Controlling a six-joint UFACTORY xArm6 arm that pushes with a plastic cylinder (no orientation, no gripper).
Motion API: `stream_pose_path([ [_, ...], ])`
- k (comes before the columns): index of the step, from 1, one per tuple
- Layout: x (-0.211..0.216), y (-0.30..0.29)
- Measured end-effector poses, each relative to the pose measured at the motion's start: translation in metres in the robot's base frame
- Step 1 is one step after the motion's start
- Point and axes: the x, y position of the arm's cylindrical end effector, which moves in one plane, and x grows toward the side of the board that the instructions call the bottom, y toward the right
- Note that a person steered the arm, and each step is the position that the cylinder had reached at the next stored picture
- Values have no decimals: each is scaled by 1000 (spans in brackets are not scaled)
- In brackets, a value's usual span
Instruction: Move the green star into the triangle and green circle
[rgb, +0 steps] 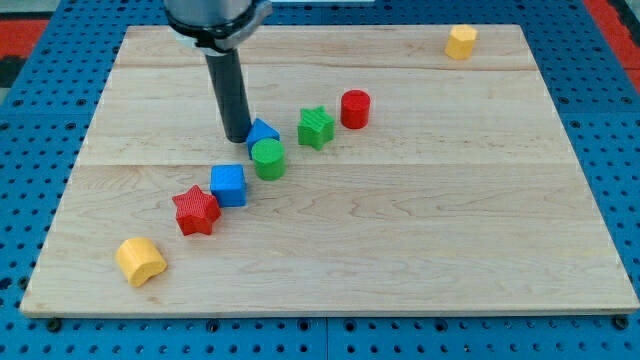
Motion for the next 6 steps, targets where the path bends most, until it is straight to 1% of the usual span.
stream_pose_path([
  [1,0,0],
  [2,-16,-6],
  [3,-56,32],
  [4,-60,76],
  [5,-44,99],
  [6,-18,101],
])
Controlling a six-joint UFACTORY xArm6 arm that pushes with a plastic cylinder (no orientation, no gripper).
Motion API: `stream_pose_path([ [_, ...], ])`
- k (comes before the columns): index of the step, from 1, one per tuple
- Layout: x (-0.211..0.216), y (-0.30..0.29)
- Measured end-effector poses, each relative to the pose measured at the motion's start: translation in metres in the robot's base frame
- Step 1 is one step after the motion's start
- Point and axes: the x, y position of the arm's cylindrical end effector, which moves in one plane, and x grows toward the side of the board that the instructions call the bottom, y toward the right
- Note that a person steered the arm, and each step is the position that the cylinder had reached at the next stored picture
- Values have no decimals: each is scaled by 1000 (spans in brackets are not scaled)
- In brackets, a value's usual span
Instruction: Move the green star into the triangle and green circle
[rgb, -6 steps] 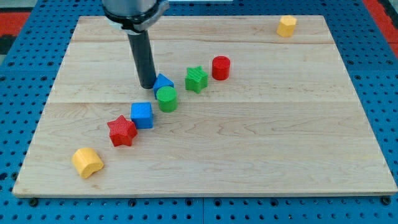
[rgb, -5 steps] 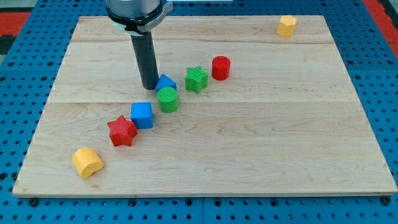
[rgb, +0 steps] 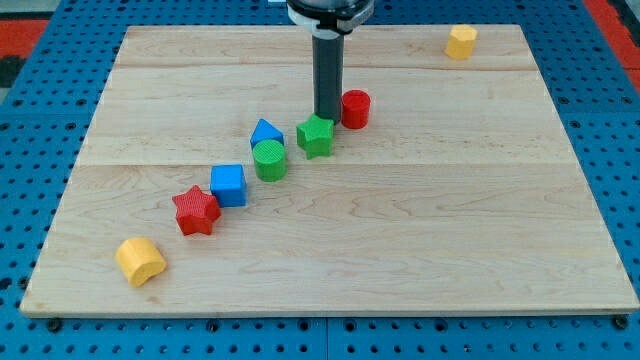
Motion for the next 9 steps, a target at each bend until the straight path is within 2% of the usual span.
stream_pose_path([
  [1,18,0],
  [3,39,115],
  [5,83,72],
  [6,85,18],
  [7,69,-2],
  [8,61,-3],
  [9,29,51],
])
